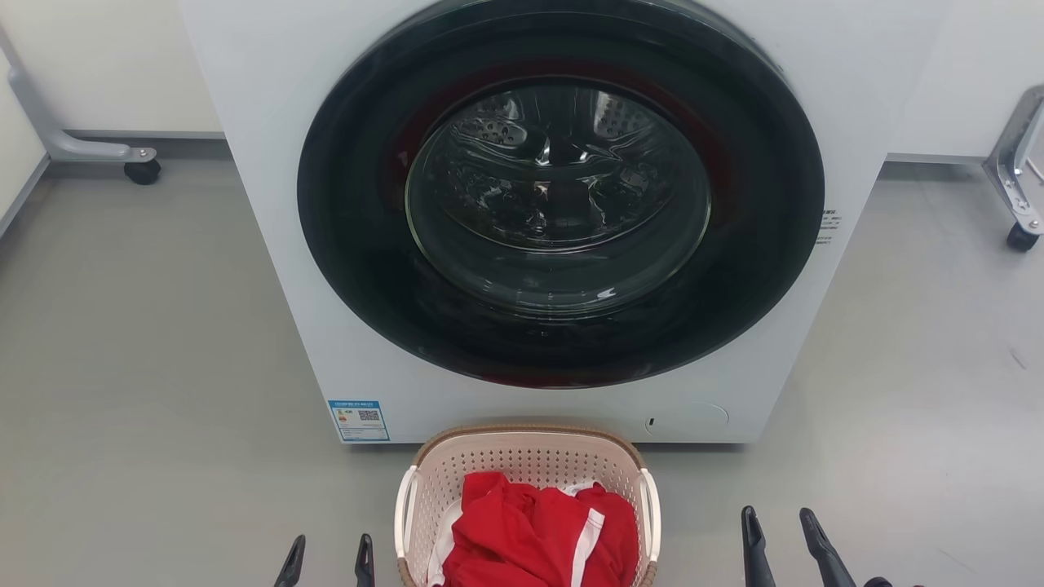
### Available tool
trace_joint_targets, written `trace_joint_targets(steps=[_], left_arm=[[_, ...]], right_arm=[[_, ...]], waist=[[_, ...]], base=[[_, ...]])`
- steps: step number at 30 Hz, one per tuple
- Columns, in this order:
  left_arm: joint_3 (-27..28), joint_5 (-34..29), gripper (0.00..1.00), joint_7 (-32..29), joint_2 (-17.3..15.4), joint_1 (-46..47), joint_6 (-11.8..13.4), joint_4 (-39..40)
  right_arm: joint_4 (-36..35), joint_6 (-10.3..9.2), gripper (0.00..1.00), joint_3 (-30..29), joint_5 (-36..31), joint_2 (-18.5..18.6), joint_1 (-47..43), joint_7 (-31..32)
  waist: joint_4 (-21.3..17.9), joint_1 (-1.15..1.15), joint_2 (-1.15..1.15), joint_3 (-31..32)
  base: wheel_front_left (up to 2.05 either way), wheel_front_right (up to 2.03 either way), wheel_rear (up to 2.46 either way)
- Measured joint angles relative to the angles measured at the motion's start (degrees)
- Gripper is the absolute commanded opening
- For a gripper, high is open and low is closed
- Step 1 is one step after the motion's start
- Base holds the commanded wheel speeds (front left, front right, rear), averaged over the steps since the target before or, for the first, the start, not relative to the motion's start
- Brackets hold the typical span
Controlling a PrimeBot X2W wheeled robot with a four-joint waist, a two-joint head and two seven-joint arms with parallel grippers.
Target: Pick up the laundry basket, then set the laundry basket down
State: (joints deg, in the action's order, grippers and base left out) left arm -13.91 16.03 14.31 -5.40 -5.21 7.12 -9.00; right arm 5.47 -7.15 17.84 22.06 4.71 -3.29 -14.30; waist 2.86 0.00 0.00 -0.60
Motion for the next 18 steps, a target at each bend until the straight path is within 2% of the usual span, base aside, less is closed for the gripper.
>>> trace_joint_targets(steps=[1,2,11,18], left_arm=[[0.04,0.00,1.00,0.00,0.01,0.01,0.00,0.00],[0.02,0.05,0.00,-0.04,0.02,0.00,-0.02,-0.30],[0.47,1.64,0.00,-0.66,0.18,-0.76,-0.58,-3.58],[2.09,7.42,0.00,-2.21,0.29,-0.62,-1.65,-3.85]], right_arm=[[-0.01,0.00,1.00,-0.08,-0.14,-0.02,-0.01,0.00],[0.33,0.02,0.00,-0.07,-0.24,-0.04,0.00,0.10],[3.79,0.26,0.00,-0.51,1.02,-0.14,-1.21,0.68],[4.13,1.40,0.00,-2.65,7.12,-0.25,-0.88,2.38]], waist=[[0.00,0.00,0.00,-0.02],[0.00,0.00,0.00,-0.03],[-0.08,0.00,0.00,-0.05],[-0.35,0.00,0.00,0.00]], base=[[0.00,0.00,0.00],[0.00,0.00,0.00],[0.00,0.00,0.00],[0.00,0.00,0.00]])
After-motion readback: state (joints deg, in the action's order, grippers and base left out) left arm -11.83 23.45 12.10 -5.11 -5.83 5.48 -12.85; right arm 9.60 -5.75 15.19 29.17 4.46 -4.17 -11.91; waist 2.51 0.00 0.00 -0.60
